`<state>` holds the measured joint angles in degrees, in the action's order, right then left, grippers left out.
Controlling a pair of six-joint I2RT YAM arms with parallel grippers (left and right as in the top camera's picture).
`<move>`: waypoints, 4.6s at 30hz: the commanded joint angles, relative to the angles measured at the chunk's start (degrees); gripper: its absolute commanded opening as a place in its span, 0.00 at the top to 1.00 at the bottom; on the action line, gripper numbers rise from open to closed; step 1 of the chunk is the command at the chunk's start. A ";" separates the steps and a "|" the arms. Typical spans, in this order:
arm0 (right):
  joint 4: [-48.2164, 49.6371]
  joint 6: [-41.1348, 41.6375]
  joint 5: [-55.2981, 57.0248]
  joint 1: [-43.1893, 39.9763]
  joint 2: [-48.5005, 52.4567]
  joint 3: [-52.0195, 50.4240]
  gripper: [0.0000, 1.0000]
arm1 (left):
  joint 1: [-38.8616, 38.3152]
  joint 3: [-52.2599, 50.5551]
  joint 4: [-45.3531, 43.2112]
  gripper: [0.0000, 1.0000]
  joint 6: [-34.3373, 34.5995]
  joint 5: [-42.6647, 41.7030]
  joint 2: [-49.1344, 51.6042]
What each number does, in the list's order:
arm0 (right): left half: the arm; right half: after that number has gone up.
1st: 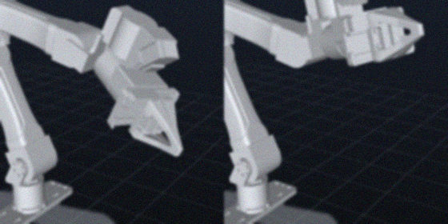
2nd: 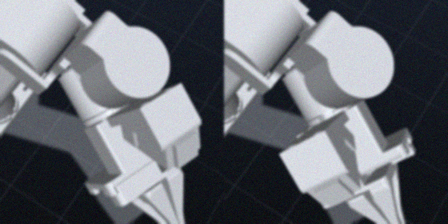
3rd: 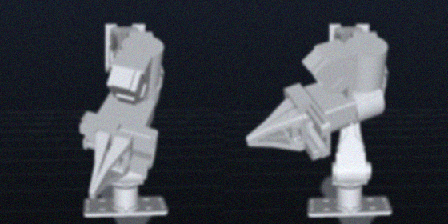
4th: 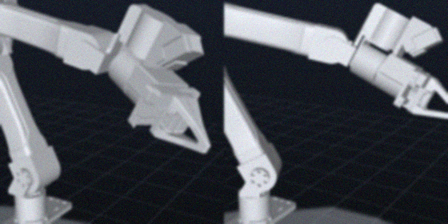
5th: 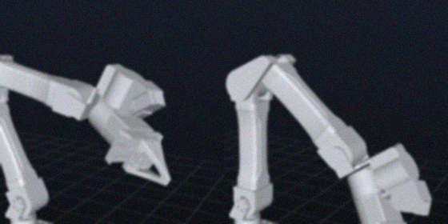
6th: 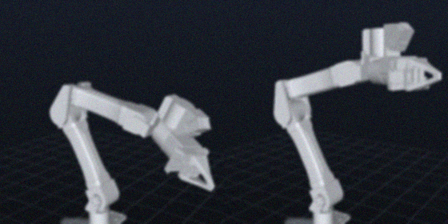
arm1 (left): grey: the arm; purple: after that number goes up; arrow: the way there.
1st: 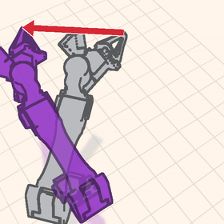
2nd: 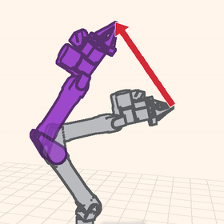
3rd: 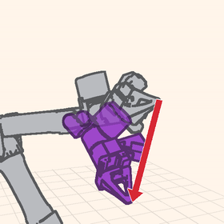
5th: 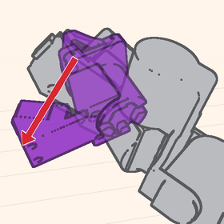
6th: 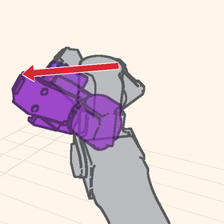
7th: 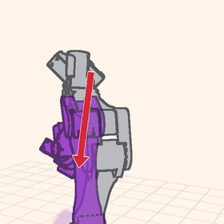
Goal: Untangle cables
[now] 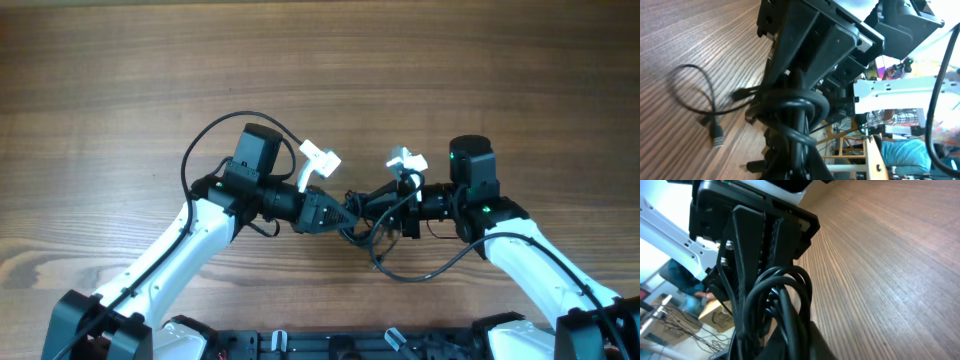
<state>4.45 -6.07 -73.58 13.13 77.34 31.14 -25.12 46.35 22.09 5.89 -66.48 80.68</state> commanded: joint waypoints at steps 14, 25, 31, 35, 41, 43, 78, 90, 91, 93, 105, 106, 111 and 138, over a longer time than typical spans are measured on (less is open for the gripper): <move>15.19 65.09 21.70 0.96 -0.57 0.31 0.96 | -0.55 0.55 -9.42 0.41 24.30 25.07 -0.09; 14.91 61.81 22.67 0.96 -0.57 0.31 0.84 | -2.58 0.55 -16.74 0.96 27.58 26.21 -0.09; 12.50 38.25 24.22 -2.64 -0.59 0.31 0.01 | 0.76 0.55 -11.82 0.96 26.67 27.12 -0.96; 10.58 20.44 23.80 -4.04 -0.57 0.26 0.00 | 4.46 0.55 -9.97 0.96 25.83 25.86 -3.26; 5.99 8.13 17.38 0.70 -0.52 0.24 0.07 | 5.11 0.55 -13.44 0.96 25.86 21.07 -4.00; 5.49 6.08 17.59 2.29 -0.37 0.26 0.18 | 5.27 0.55 -13.75 0.96 25.88 21.05 -4.00; 19.41 55.32 16.28 -1.53 0.07 0.26 0.96 | -2.03 0.55 -21.22 0.96 12.50 28.59 -3.98; 19.06 54.10 21.31 0.55 0.07 0.26 0.96 | -3.37 0.55 -21.09 0.96 11.30 21.94 -3.87; 19.06 54.03 21.68 1.42 0.07 0.26 0.96 | -3.98 0.55 -21.07 0.96 10.51 21.97 -3.87; 18.86 52.98 23.85 2.54 0.07 0.26 0.96 | -4.98 0.55 -21.07 0.96 9.46 21.94 -3.87; 23.56 50.97 22.10 2.56 0.07 0.26 0.77 | -5.25 0.55 -21.07 0.96 9.22 16.79 -3.87; 22.62 48.30 22.10 2.56 0.07 0.26 0.67 | -5.09 0.55 -21.07 0.96 9.01 16.79 -3.87; 15.06 40.06 22.05 1.64 0.04 0.26 0.16 | -0.26 0.55 -21.03 0.96 7.74 13.53 -3.87; 26.45 47.17 -7.39 -8.72 0.07 0.26 0.43 | -10.67 0.55 -12.59 0.96 -13.20 51.60 -3.65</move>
<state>31.53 40.10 -81.45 2.76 77.67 30.65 -34.76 46.57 10.72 -4.51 -24.49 77.25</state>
